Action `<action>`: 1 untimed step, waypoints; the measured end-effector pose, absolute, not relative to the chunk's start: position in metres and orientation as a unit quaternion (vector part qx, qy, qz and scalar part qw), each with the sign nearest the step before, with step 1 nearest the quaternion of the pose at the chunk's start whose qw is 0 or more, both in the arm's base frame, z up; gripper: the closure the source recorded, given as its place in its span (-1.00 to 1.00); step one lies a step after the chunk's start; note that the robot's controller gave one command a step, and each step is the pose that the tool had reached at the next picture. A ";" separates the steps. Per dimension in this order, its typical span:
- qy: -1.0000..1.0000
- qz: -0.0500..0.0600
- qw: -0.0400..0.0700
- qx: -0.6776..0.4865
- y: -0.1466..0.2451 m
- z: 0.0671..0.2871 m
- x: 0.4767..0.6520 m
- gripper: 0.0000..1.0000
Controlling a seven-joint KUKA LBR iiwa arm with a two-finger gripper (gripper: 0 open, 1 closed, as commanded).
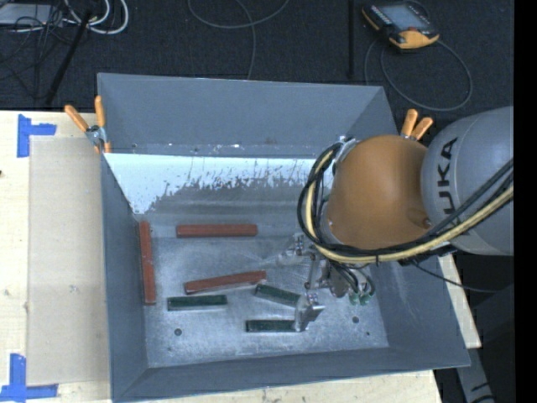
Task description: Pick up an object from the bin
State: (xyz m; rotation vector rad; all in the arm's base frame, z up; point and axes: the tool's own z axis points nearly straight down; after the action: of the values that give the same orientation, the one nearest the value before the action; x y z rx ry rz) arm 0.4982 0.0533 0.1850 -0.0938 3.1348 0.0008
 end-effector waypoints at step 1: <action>0.993 0.000 0.000 -0.120 0.049 0.127 0.499 -1.00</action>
Offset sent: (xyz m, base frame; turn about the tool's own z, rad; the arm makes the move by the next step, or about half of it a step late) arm 0.0120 -0.0303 -0.1150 -0.1596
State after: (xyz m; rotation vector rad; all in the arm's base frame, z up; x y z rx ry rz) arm 0.4986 0.0492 0.1274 -0.3781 3.1184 0.0000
